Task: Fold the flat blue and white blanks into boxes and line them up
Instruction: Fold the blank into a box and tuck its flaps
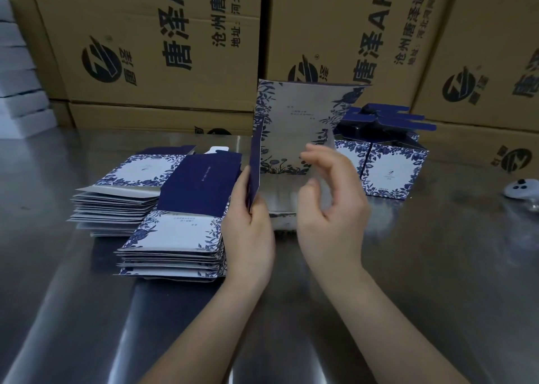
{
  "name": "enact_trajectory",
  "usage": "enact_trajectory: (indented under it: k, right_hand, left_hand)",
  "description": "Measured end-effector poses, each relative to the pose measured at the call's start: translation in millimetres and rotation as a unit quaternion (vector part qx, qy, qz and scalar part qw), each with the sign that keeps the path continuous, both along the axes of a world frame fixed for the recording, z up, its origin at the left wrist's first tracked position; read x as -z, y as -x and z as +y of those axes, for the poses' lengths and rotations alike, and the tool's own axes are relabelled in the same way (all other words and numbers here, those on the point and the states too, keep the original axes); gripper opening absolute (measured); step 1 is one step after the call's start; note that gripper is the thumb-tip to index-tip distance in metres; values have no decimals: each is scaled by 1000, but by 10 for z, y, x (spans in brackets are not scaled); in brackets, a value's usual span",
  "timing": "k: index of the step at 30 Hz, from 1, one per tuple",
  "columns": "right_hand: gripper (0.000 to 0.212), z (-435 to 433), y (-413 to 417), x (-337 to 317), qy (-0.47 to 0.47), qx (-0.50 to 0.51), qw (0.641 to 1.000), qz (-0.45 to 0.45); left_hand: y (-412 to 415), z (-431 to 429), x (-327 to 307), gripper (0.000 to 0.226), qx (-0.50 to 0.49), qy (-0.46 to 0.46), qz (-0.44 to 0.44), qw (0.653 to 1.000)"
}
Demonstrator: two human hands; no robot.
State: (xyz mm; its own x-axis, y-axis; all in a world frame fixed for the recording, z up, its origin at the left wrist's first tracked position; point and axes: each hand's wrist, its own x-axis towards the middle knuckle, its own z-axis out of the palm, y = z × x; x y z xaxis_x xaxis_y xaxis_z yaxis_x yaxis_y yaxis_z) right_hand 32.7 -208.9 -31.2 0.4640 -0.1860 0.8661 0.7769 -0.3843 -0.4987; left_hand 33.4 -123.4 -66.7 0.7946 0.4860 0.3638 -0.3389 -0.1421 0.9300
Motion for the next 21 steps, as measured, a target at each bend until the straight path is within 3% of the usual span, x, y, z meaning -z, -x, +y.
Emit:
enact_trajectory:
  k: [6, 11, 16, 21]
  right_hand:
    - [33, -60, -67, -12, -26, 32, 998, 37]
    - [37, -49, -118, -12, 85, 48, 986, 138]
    - [43, -11, -190, -34, 223, 67, 921, 312]
    - [12, 22, -330, -120, 328, 94, 845, 412]
  left_hand:
    - [25, -37, -2, 62, 26, -5, 18, 999]
    - [35, -64, 34, 60, 21, -22, 13, 999]
    - [54, -120, 107, 65, 29, -43, 21, 998]
    - [57, -189, 141, 62, 40, -31, 7, 999]
